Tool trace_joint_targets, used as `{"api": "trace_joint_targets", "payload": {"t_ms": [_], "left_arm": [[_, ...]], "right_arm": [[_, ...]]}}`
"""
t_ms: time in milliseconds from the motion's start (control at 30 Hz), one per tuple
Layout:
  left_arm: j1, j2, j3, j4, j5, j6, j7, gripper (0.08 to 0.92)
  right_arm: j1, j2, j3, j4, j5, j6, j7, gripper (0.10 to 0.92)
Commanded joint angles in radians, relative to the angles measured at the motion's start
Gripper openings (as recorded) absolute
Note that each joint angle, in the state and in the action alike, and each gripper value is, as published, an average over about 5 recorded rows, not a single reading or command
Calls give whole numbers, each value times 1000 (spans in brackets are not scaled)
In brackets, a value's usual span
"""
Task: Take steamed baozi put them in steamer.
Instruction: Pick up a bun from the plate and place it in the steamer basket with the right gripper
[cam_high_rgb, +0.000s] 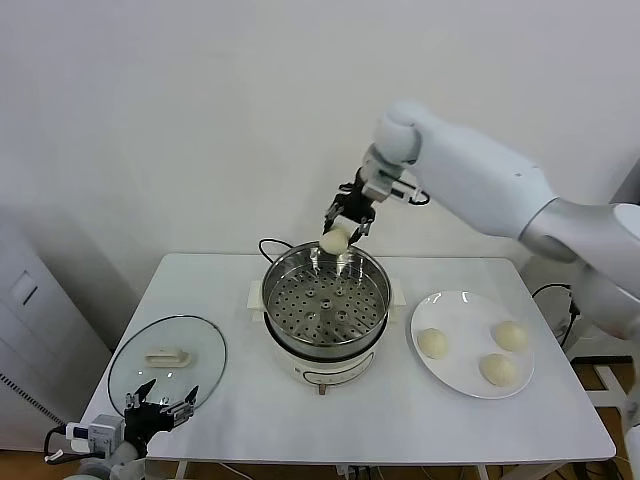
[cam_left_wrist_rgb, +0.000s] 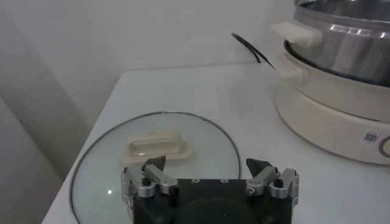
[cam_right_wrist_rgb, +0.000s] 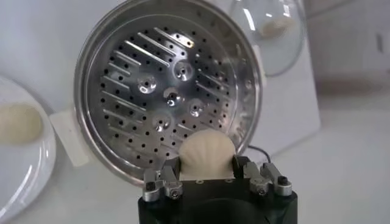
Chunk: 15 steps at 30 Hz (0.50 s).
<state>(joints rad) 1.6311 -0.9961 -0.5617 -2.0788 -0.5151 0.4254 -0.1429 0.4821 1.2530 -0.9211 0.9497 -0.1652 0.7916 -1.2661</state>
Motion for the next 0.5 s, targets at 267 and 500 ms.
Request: {"api": "trace_joint_targets", "payload": {"t_ms": [267, 500], "left_arm": [[-3, -3, 6, 1, 7, 1, 1, 823], [-7, -4, 9, 3, 8, 1, 1, 823]], "right_arm": [[-196, 103, 138, -23, -421, 81, -5, 536], [-238, 128, 180, -47, -492, 81, 5, 535]]}}
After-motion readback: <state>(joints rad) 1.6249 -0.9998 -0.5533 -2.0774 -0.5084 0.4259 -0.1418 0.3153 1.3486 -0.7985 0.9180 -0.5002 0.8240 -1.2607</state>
